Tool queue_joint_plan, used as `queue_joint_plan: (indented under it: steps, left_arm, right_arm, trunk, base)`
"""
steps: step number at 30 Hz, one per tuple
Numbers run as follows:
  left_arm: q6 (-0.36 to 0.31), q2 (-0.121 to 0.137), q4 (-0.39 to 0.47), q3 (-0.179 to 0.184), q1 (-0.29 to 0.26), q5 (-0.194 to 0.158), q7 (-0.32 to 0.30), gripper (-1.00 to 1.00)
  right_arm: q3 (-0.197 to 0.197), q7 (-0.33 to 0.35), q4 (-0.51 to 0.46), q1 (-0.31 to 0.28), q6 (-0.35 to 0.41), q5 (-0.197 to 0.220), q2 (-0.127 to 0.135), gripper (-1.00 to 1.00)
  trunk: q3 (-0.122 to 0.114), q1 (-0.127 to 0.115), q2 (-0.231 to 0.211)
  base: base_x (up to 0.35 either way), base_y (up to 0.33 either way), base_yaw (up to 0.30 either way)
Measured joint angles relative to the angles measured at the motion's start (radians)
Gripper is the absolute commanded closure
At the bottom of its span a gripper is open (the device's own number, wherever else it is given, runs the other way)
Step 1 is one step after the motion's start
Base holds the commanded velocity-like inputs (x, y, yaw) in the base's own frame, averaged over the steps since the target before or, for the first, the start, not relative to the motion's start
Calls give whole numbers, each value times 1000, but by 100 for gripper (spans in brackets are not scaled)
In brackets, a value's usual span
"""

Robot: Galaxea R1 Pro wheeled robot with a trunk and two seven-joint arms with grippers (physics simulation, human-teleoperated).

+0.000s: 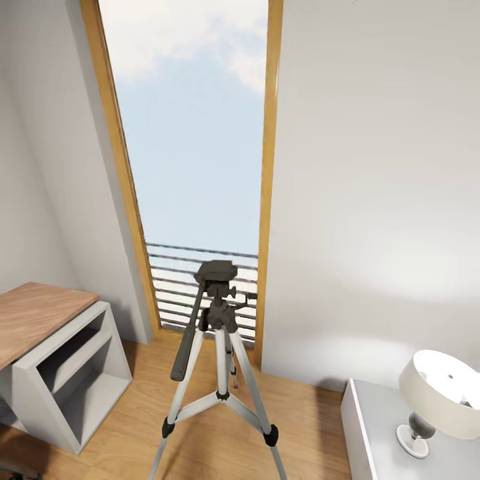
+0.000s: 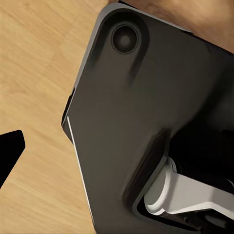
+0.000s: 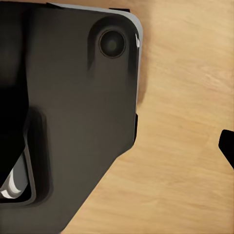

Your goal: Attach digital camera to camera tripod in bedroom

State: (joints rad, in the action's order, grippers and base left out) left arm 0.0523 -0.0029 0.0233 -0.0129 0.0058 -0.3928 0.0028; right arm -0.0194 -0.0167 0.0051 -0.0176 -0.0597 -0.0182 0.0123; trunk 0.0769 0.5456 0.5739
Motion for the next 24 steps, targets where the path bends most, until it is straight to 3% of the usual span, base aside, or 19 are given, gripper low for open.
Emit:
queue_joint_plan:
  steps: [24]
  left_arm:
    - [0, 0, 0, 0, 0, 0, 0, -100]
  right_arm:
    - [1, 0, 0, 0, 0, 1, 1, -100]
  trunk:
    - [-74, -92, -167]
  base:
    - [0, 0, 0]
